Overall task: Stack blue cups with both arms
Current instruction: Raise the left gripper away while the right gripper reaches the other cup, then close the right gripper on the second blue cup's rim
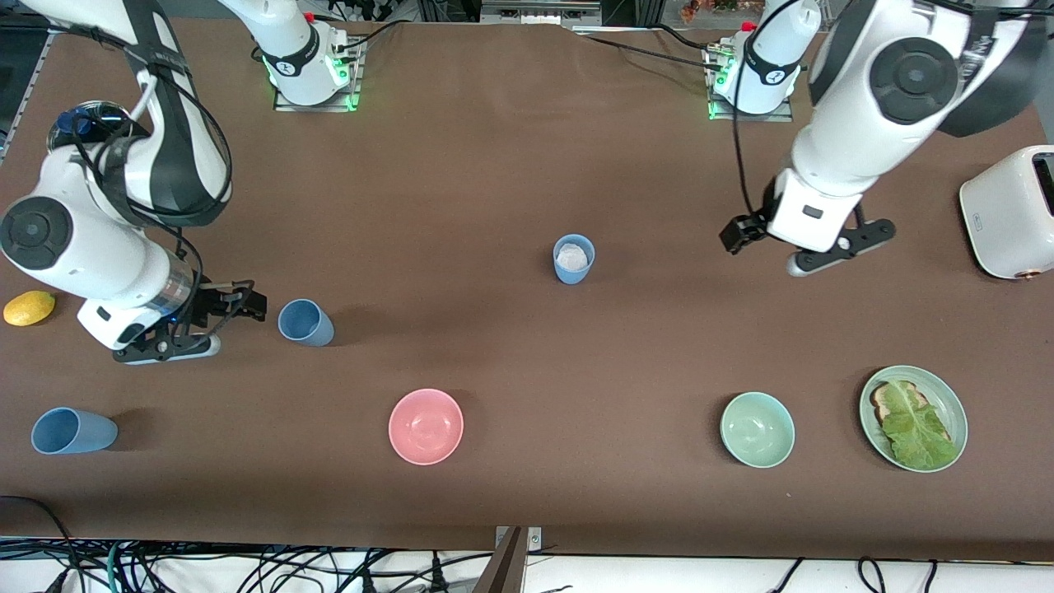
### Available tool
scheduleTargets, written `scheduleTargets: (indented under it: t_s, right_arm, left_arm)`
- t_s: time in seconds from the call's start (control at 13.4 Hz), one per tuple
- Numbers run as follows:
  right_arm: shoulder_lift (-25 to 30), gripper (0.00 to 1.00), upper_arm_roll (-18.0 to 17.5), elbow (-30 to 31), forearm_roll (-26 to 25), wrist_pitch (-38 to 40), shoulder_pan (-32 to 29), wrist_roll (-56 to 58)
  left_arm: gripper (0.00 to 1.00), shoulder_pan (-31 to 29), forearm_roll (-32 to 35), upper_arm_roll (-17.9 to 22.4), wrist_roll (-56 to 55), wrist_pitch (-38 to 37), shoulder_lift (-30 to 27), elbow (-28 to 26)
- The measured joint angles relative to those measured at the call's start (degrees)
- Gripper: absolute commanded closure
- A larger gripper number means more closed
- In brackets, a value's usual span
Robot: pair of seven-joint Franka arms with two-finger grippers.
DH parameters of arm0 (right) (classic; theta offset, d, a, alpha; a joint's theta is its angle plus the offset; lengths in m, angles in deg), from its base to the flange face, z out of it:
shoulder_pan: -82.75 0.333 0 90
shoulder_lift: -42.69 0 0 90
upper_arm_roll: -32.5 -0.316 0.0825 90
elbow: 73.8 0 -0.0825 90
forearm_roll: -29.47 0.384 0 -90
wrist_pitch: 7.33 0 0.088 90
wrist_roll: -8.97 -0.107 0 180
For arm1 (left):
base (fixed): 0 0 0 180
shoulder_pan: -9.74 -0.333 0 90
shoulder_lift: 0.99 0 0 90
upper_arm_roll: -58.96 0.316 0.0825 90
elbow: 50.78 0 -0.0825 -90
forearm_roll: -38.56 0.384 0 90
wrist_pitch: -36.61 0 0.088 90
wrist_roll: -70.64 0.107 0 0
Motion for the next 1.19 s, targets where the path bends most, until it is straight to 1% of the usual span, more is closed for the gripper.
scheduleTargets:
  t_s: [0.22, 0.3, 0.52, 0.67, 0.75, 0.89, 1.04, 1.19]
  right_arm:
    - [-1.5, 0.35, 0.0, 2.9, 0.0, -5.0, 0.0, 0.1]
    - [-1.6, 0.38, 0.0, 4.2, 0.0, -6.0, 0.0, 0.1]
    - [-1.6, 0.38, 0.0, 6.3, 0.0, -6.7, 0.0, 0.1]
    - [-1.5, 0.38, 0.0, 6.8, 0.0, -6.9, 0.0, 0.1]
    - [-1.5, 0.39, 0.0, 7.2, 0.0, -7.3, 0.0, 0.1]
    - [-1.5, 0.39, 0.0, 8.3, 0.0, -8.4, 0.0, 0.1]
    - [-1.5, 0.39, 0.0, 9.5, 0.0, -9.4, 0.0, 0.1]
    - [-1.6, 0.44, 0.0, 10.1, 0.0, -10.3, 0.0, 0.1]
  left_arm:
    - [0.05, -3.7, 0.0, 0.2, 7.5, -0.7, -0.4, 0.1]
    - [0.05, -4.7, 0.0, 0.3, 10.5, -0.8, -0.4, 0.1]
    - [0.05, -9.3, 0.0, 0.6, 21.6, -0.9, -0.5, 0.1]
    - [0.05, -12.4, 0.0, 1.8, 29.5, -0.9, -0.5, 0.1]
    - [0.05, -12.9, 0.0, 2.9, 32.0, -1.0, -0.5, 0.1]
    - [0.05, -13.3, 0.0, 4.6, 35.5, -2.1, -0.6, 0.8]
    - [0.05, -13.3, 0.0, 5.2, 36.7, -3.2, -0.8, 1.7]
    - [0.05, -13.2, 0.0, 5.2, 36.8, -4.2, -1.1, 2.2]
